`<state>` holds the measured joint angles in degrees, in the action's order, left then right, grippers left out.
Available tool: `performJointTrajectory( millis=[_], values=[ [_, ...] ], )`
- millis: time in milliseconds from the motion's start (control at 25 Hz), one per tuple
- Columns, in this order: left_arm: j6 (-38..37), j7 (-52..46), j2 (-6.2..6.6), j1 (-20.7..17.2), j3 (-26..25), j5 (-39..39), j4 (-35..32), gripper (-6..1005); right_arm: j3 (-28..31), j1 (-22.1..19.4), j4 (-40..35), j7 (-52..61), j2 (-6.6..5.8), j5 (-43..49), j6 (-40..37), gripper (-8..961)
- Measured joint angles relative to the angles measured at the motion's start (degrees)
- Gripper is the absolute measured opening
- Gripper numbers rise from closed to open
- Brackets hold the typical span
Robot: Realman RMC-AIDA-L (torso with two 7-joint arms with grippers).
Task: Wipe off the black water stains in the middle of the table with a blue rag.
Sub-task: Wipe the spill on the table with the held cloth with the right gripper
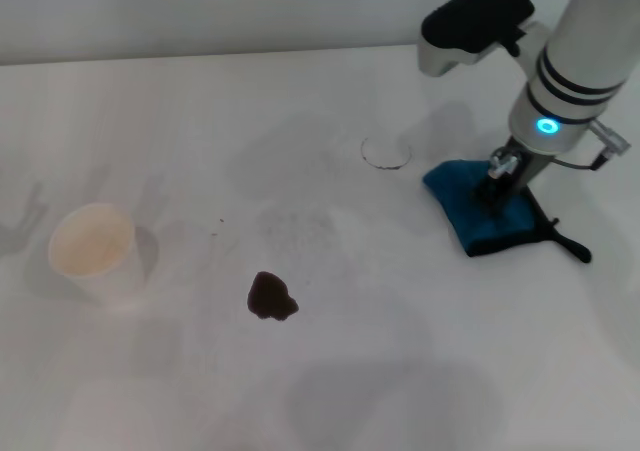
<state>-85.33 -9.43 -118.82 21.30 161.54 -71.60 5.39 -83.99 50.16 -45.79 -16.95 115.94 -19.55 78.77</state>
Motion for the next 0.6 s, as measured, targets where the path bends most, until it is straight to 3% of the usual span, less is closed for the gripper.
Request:
performJointTrajectory(
  millis=[600],
  values=[
    [-0.4, 0.1, -0.1, 0.0, 0.3, 0.0, -0.6, 880, -3.8, 11.6, 13.6, -1.5, 0.25, -4.1, -10.5, 46]
  ],
)
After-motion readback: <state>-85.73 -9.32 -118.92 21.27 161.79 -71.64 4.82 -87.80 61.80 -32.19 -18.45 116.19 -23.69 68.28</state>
